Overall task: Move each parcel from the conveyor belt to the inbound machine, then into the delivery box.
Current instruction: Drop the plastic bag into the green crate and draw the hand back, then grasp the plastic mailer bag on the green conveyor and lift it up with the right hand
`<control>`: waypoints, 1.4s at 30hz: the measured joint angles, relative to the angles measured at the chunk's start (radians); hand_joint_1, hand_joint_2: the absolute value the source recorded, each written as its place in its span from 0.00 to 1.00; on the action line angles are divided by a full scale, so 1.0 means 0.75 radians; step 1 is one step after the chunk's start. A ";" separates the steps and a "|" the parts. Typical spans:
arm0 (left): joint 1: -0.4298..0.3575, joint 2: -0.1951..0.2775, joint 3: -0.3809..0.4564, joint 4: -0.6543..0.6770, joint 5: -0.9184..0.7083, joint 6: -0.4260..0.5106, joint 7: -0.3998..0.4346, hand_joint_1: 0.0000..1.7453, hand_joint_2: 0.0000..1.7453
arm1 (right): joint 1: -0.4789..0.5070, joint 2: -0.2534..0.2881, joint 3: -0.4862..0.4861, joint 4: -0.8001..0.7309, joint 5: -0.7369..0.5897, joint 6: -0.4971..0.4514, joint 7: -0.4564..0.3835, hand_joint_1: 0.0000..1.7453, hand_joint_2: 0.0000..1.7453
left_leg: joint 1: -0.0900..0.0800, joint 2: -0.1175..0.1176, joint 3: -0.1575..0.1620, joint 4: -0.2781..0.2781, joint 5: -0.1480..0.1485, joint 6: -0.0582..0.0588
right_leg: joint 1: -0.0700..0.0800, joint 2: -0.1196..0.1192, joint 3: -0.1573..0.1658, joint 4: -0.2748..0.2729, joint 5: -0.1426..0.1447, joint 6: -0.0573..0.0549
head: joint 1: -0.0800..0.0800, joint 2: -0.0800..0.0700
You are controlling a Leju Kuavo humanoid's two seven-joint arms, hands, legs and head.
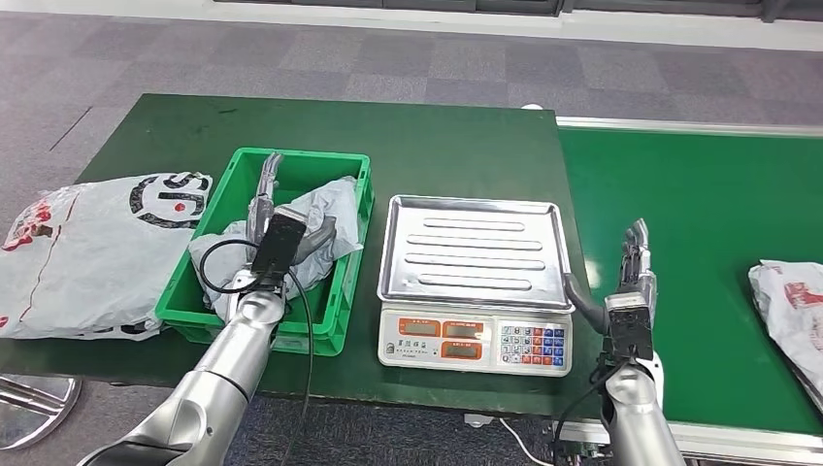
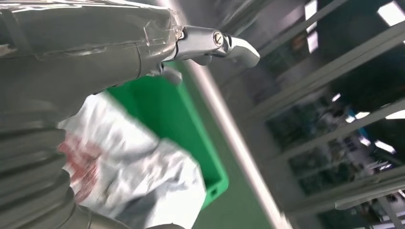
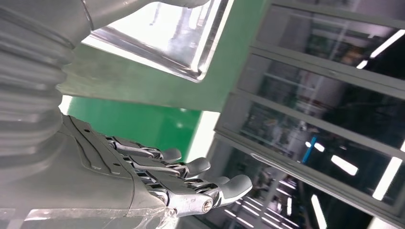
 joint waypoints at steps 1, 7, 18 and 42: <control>0.007 -0.002 0.012 -0.004 0.105 -0.094 0.000 0.00 0.25 | 0.000 -0.003 -0.006 -0.022 -0.001 0.000 -0.001 0.00 1.00 | 0.000 0.000 0.000 0.000 0.000 0.000 | 0.000 0.000 0.000 0.000 0.000 0.000 | 0.000 0.000; 0.058 0.002 0.051 -0.007 0.534 -0.430 -0.074 0.00 0.75 | -0.001 -0.051 -0.038 -0.165 -0.039 0.080 0.045 0.00 1.00 | 0.000 0.000 0.000 0.000 0.000 0.000 | 0.000 0.000 0.000 0.000 0.000 0.000 | 0.000 0.000; 0.126 0.015 0.043 -0.105 0.618 -0.695 -0.082 0.00 1.00 | -0.085 -0.185 -0.096 -0.194 0.306 -0.099 0.334 0.00 1.00 | -0.001 -0.002 0.001 0.000 0.001 0.001 | -0.001 -0.004 0.002 0.000 0.000 0.001 | 0.000 0.000; 0.113 0.044 -0.028 -0.041 0.530 -0.659 -0.082 0.00 1.00 | -0.248 -0.442 -0.323 0.453 0.729 -0.168 0.809 0.00 1.00 | -0.006 -0.012 0.005 0.000 0.002 0.007 | -0.006 -0.012 0.010 0.000 -0.001 0.006 | 0.000 0.000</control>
